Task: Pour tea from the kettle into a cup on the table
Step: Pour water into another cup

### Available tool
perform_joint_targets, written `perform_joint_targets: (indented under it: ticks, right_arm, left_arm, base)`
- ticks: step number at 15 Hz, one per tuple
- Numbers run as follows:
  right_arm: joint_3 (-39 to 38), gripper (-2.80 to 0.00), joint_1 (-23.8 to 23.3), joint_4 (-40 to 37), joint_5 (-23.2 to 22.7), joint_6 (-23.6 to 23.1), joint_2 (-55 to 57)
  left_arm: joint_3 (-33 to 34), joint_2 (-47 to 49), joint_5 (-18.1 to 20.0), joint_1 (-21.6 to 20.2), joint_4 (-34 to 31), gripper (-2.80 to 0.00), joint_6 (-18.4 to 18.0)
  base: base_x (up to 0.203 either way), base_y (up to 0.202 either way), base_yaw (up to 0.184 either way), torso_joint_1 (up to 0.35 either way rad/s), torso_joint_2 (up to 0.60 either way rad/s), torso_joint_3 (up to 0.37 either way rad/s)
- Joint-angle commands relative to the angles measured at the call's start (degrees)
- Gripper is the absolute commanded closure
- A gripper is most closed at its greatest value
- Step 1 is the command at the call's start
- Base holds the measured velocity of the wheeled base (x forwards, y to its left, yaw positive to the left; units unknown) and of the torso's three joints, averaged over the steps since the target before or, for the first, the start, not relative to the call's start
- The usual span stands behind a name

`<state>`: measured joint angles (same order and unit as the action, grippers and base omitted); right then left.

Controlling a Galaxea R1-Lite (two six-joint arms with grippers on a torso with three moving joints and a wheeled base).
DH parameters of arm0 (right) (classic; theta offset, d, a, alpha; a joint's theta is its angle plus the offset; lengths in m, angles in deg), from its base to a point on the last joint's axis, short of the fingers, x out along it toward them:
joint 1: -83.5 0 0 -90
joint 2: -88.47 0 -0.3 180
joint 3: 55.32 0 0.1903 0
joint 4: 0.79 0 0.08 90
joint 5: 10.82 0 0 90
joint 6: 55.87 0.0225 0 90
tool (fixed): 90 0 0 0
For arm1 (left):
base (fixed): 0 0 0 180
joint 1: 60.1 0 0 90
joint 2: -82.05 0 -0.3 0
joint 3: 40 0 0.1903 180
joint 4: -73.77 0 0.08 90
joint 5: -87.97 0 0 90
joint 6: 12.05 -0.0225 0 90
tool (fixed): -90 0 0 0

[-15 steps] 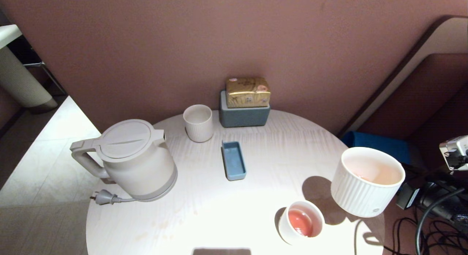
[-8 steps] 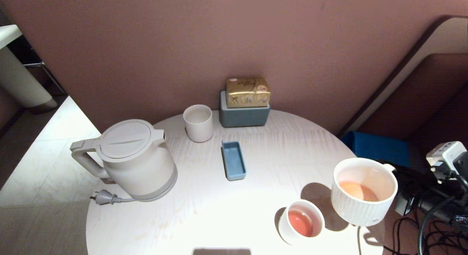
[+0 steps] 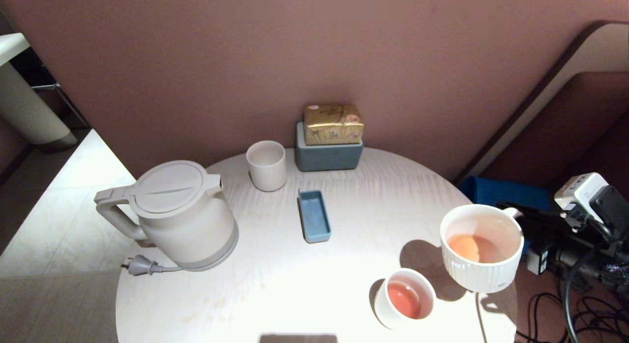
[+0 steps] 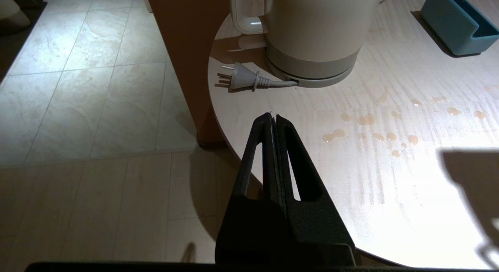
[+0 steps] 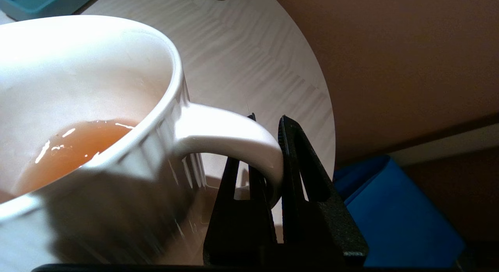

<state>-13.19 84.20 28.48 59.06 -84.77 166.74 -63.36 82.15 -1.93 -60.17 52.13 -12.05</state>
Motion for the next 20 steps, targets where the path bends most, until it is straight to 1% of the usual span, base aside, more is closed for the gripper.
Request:
perform_joint_targets:
  ticks: [1,3,4,5,9,12,16,20]
  right_arm:
    - [2.9,0.00,1.1,-7.6,-0.1,-1.5,-4.2]
    - [5.6,0.00,2.9,-16.7,-0.1,-3.3,-7.9]
    - [6.7,0.00,3.9,-19.7,0.0,-3.5,-8.9]
    - [7.0,0.00,4.4,-20.9,0.2,-4.1,-9.1]
    - [6.5,0.00,4.3,-21.1,0.4,-9.2,-9.0]
    - [6.4,0.00,4.3,-21.9,1.0,-11.0,-8.7]
    - [6.6,0.00,4.4,-25.1,1.0,-14.6,-8.6]
    - [7.2,0.00,4.7,-25.9,1.0,-18.4,-7.8]
  left_arm:
    - [0.0,0.0,0.0,0.0,0.0,0.00,0.0]
    - [0.0,0.0,0.0,0.0,0.0,0.00,0.0]
    - [0.0,0.0,0.0,0.0,0.0,0.00,0.0]
    - [0.0,0.0,0.0,0.0,0.0,0.00,0.0]
    - [0.0,0.0,0.0,0.0,0.0,0.00,0.0]
    - [0.0,0.0,0.0,0.0,0.0,0.00,0.0]
    - [0.0,0.0,0.0,0.0,0.0,0.00,0.0]
    - [0.0,0.0,0.0,0.0,0.0,0.00,0.0]
  base:
    - [0.000,0.000,0.000,0.000,0.00,0.000]
    - [0.000,0.000,0.000,0.000,0.00,0.000]
    - [0.000,0.000,0.000,0.000,0.00,0.000]
    - [0.000,0.000,0.000,0.000,0.00,0.000]
    - [0.000,0.000,0.000,0.000,0.00,0.000]
    - [0.000,0.000,0.000,0.000,0.00,0.000]
    - [0.000,0.000,0.000,0.000,0.00,0.000]
    - [0.000,0.000,0.000,0.000,0.00,0.000]
